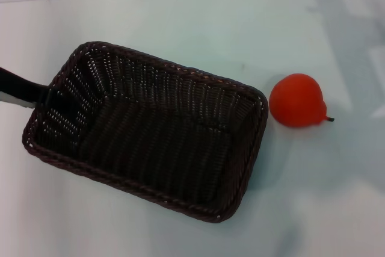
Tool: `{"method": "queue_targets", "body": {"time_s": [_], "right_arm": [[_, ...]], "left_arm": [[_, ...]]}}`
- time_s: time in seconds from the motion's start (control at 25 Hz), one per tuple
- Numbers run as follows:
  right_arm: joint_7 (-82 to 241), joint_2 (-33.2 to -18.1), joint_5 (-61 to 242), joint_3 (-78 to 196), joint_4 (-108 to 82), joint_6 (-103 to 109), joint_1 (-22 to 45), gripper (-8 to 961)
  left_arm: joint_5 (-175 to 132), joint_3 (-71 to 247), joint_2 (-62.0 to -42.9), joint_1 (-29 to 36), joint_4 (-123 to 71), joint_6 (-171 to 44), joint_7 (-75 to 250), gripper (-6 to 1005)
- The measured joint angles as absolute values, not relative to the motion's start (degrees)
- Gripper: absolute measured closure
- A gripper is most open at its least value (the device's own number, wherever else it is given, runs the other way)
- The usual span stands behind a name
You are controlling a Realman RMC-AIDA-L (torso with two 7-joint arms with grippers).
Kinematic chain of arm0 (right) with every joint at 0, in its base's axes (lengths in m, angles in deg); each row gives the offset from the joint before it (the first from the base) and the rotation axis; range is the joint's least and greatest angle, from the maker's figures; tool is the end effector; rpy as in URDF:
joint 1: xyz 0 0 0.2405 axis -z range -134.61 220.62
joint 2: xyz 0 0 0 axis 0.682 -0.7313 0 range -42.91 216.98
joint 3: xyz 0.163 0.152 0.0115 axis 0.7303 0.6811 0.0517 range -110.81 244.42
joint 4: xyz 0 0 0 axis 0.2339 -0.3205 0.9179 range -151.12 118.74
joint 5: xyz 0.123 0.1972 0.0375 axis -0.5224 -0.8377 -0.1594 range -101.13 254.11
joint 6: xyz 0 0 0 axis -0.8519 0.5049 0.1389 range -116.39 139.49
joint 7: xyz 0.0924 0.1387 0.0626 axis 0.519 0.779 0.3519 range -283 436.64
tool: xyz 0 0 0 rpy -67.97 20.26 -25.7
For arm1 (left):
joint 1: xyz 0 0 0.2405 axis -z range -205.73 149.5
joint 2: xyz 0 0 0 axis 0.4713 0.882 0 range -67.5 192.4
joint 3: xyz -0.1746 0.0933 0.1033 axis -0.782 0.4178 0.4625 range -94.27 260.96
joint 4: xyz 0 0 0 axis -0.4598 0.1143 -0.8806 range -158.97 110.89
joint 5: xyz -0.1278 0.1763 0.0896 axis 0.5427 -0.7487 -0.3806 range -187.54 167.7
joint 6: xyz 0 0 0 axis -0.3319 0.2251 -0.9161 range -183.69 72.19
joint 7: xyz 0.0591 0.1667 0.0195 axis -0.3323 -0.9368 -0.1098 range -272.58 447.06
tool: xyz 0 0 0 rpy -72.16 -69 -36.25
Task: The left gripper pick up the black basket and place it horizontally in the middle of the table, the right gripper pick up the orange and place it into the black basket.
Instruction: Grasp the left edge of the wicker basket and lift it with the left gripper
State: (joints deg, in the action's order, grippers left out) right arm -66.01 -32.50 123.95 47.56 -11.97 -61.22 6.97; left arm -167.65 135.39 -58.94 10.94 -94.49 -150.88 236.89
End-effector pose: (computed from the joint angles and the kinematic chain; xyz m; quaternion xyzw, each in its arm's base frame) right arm 0.2920 0.4140 0.0686 -0.3039 -0.5442 -0.5967 0.5054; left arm -0.2140 0.3812 0.0400 -0.8270 -0.5144 0.1106 0.1981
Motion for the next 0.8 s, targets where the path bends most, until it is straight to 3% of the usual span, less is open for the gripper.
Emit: {"method": "queue_targets", "body": {"time_s": [0.12, 0.56, 0.8], "right_arm": [[-66.0, -32.56, 123.9, 47.5, -12.0, -60.8, 7.0, 8], [-66.0, -32.67, 124.0, 47.4, -12.3, -58.9, 6.8, 7], [-66.0, -32.67, 124.0, 47.1, -12.3, -58.3, 6.8, 8]], "left_arm": [[-167.7, 135.2, -58.99, 10.5, -94.6, -150.2, 236.6, 366], [-167.2, 135.7, -59.34, 10.4, -94.7, -150.6, 234.8, 819], [-167.0, 133.4, -60.85, 9.6, -98.2, -150.9, 234.6, 824]]}}
